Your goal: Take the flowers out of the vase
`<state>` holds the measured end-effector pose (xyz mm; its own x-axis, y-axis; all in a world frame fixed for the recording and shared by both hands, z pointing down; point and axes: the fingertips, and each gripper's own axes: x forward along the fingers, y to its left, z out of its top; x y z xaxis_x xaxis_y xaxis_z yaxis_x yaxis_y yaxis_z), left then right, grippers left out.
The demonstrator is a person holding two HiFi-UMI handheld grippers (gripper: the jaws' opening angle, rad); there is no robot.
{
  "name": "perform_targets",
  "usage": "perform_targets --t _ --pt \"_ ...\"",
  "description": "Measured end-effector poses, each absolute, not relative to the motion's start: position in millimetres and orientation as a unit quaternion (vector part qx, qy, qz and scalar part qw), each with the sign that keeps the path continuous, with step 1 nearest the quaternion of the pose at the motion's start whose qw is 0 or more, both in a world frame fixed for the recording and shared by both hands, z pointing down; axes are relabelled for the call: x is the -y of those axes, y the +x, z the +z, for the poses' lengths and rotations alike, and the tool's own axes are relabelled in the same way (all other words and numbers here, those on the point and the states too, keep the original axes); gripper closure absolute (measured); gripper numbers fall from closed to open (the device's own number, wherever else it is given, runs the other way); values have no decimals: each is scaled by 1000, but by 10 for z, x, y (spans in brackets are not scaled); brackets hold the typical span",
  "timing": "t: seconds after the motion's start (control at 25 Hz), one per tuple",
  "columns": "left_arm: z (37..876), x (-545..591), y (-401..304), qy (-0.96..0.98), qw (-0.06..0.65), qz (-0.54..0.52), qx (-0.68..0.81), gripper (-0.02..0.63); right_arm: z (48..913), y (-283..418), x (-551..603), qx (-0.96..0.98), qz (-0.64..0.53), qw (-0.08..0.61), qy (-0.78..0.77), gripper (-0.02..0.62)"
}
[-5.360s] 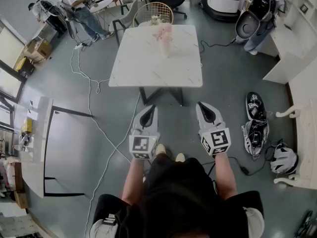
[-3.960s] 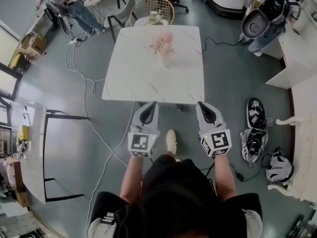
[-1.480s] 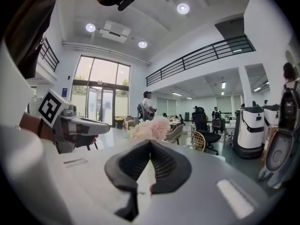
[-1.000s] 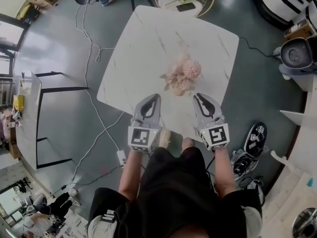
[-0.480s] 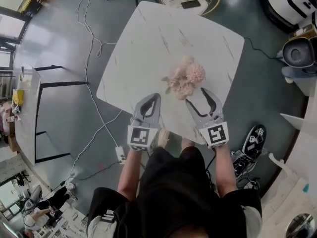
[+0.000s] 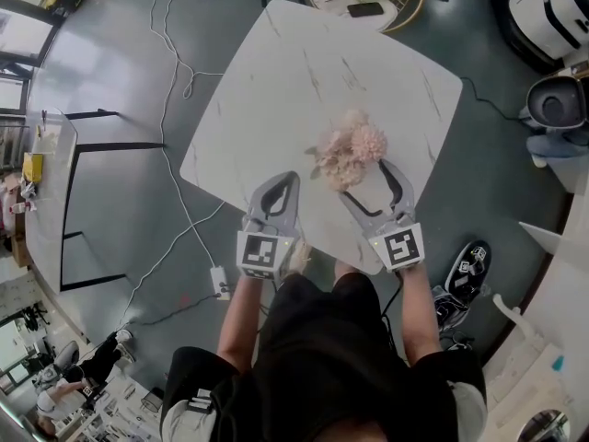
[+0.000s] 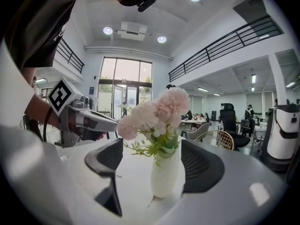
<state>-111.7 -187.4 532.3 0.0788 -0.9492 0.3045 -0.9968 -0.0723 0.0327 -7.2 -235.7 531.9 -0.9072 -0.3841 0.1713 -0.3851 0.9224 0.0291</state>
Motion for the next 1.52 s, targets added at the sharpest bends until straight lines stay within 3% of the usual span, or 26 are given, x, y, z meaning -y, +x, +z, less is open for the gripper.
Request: perform_targets --t 1.0,1.2,1.4,1.52 --pt "5354 2041 -1258 689 127 108 705 598 5339 -384 2513 990 1 72 123 224" --pt "5363 2002 -1316 684 129 111 710 598 5381 -400 2523 988 9 83 127 297" --pt "5389 1967 -1328 682 132 113 710 598 5400 -398 2554 987 12 82 140 418" --pt "5389 1946 -1333 681 132 113 712 598 5422 -380 2577 985 19 87 146 442"
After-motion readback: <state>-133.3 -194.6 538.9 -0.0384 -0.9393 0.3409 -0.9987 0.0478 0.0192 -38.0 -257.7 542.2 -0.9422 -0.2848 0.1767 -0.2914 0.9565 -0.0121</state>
